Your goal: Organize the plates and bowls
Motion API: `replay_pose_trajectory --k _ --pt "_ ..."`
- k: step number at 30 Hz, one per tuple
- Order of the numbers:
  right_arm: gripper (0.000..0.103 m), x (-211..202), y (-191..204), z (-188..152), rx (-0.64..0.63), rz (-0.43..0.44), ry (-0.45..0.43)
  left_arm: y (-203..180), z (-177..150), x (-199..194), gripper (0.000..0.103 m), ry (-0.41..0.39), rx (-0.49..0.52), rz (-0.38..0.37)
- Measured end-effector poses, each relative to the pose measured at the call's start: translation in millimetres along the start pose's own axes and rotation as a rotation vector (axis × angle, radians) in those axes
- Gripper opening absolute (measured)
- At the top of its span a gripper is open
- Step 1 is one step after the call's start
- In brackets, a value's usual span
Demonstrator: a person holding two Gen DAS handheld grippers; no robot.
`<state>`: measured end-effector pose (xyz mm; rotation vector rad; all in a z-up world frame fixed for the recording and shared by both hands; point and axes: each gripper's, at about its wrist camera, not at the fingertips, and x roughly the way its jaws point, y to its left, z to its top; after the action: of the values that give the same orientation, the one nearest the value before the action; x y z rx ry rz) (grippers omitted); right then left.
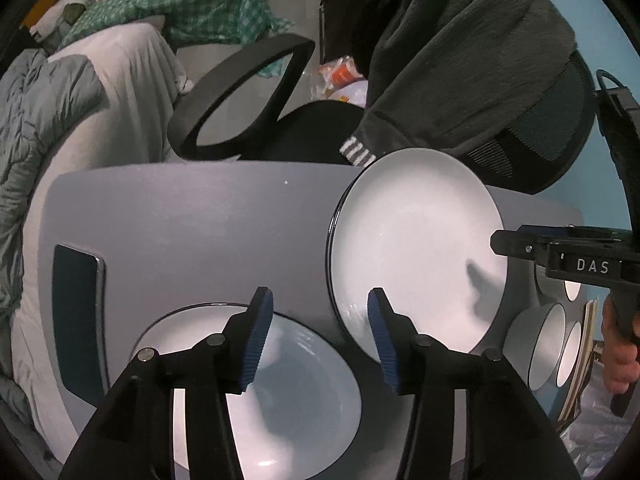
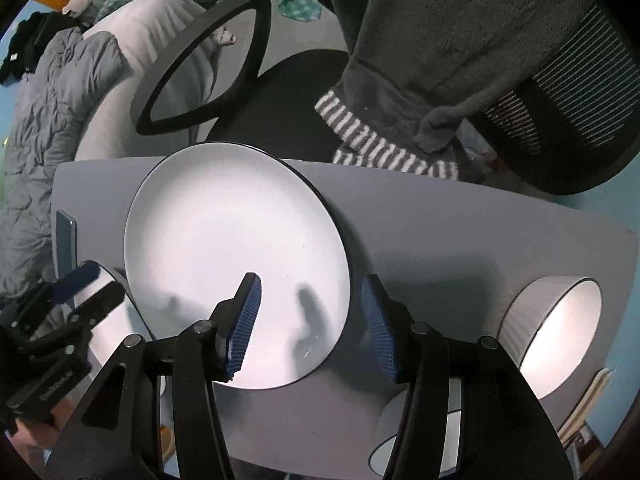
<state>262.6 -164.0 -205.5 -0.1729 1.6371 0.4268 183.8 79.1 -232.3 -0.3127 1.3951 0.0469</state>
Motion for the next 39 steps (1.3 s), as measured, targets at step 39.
replay_pose_trajectory --k 39 --pt "0.059 47 107 -93 -0.071 0.212 0.057 112 -62 3 0.061 0.077 0.055 0.042"
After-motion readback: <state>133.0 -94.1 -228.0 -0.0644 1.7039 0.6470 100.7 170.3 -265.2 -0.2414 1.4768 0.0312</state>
